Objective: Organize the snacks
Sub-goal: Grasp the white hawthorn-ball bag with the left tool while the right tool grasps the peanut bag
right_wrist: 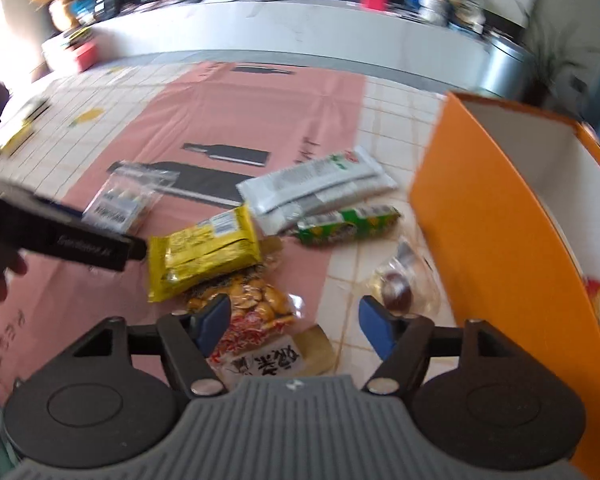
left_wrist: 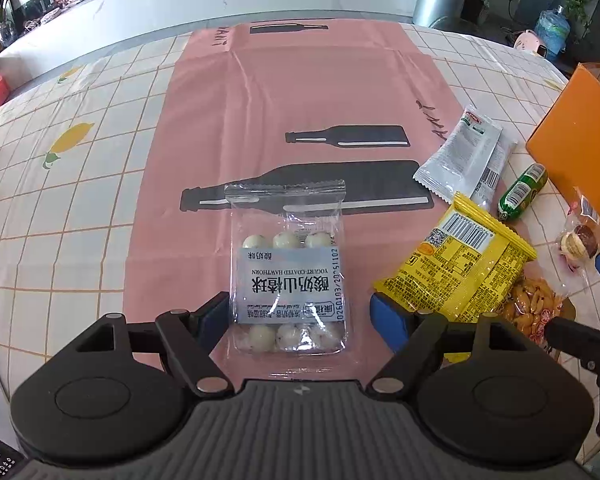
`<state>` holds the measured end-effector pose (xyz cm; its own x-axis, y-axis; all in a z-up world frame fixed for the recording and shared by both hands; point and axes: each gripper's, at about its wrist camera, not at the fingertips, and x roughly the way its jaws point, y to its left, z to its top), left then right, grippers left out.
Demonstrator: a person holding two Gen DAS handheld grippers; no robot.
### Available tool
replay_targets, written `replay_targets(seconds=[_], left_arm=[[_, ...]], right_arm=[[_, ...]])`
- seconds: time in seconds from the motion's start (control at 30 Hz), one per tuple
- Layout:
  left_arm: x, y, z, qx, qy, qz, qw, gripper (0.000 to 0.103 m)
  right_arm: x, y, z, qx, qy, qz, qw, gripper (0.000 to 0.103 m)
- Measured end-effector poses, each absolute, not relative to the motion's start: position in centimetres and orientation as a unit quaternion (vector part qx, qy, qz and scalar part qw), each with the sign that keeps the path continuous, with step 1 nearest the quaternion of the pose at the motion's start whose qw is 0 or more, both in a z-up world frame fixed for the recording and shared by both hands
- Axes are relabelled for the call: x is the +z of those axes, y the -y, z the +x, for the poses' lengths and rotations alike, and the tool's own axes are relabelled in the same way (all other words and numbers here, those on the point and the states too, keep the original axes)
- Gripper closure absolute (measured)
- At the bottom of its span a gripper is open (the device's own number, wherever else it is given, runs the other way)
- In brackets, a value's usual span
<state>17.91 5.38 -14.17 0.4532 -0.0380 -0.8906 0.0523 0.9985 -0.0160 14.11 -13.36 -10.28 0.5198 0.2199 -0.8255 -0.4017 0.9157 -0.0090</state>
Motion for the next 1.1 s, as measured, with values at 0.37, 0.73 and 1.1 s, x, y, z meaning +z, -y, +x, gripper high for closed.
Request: replay_targets(seconds=[0.37, 0.73, 1.1], left_arm=[[-13.7, -5.2, 16.7, -0.034, -0.542, 0.003, 0.840, 0.034], [-13.7, -5.4, 16.8, -0.040, -0.526, -0.008, 0.850, 0.022], [-13.5, -5.7, 16.5, -0.034, -0.527, -0.023, 0.849, 0.038]], right_arm=[[-12.5, 10.7, 15.3, 0.253, -0.479, -0.174, 0.822, 0.016], [-13.2, 10.8, 14.7, 0.242, -0.497, -0.155, 0.819, 0.026], [-12.5, 12.3, 14.4, 0.173, -0.531, -0.075, 0.826, 0.032]])
